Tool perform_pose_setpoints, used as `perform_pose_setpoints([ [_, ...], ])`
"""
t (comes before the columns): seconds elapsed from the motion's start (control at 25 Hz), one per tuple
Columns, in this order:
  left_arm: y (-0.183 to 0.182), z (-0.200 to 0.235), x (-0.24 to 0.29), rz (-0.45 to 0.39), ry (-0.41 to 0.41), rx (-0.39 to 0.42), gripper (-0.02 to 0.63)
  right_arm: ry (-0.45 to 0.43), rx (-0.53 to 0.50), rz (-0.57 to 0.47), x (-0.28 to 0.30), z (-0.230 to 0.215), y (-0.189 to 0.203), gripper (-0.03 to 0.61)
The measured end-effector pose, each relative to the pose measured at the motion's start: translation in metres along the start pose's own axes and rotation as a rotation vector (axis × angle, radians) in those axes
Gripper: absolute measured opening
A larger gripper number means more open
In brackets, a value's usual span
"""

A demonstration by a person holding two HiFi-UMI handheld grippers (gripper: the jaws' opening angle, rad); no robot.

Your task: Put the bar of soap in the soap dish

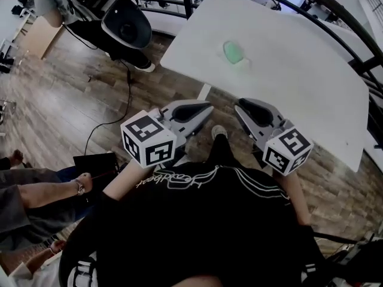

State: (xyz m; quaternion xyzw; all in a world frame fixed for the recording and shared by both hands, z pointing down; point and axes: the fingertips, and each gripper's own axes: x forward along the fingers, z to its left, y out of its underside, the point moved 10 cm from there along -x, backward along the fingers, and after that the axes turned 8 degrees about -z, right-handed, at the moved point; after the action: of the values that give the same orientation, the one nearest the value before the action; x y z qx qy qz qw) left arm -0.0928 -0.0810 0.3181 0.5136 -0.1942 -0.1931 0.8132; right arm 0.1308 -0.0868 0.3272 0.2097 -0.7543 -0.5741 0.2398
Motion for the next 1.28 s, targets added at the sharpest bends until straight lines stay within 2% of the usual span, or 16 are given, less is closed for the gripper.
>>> perform_pose_setpoints([
  [0.2, 0.001, -0.019, -0.005, 0.01, 0.056, 0.013, 0.008, -0.049, 0.048, -0.011, -0.019, 0.027, -0.001, 0.035],
  [0.48, 0.005, -0.037, -0.011, 0.019, 0.115, 0.015, 0.008, -0.12, 0.153, -0.035, -0.034, 0.051, -0.002, 0.031],
  [0.92, 0.001, -0.038, -0.013, 0.014, 0.173, 0.014, 0.008, -0.123, 0.178, -0.059, -0.034, 0.065, -0.004, 0.025],
  [1.28, -0.002, -0.041, -0.01, 0.021, 0.221, 0.027, 0.008, -0.08, 0.185, -0.066, -0.037, 0.064, -0.004, 0.023],
])
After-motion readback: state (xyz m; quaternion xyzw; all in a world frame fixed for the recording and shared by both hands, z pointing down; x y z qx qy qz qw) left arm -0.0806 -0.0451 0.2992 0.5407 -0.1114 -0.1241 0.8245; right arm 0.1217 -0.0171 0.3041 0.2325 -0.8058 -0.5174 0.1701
